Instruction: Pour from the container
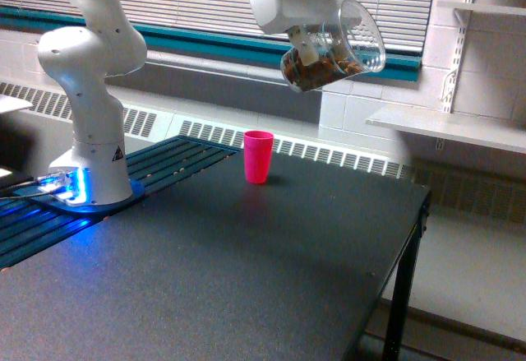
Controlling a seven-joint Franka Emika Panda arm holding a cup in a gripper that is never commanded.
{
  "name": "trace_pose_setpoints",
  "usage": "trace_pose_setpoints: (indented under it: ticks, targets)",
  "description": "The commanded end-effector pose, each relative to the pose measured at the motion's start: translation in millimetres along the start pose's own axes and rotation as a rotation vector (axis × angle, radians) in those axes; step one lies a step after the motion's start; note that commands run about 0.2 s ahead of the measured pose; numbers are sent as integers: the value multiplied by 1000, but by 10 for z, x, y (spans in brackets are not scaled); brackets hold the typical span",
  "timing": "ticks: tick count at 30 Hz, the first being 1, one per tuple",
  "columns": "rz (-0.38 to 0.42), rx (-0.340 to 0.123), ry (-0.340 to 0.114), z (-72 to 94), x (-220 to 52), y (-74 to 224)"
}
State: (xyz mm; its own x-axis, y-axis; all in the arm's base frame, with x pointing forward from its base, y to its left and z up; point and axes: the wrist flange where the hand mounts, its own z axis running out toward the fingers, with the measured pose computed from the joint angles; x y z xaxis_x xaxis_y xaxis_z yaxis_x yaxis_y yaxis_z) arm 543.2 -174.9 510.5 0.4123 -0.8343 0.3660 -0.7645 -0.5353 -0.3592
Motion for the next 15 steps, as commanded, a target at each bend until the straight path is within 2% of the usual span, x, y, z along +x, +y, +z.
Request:
trace_pose_setpoints:
  ticks: [1,4,12,15]
  targets:
    - [-10,3,8,-23,1,-35]
    - [-10,14,18,-59,11,-74]
    - [-38,32,12,-92,-131,-196]
    - [-50,54,8,-146,-215,-274]
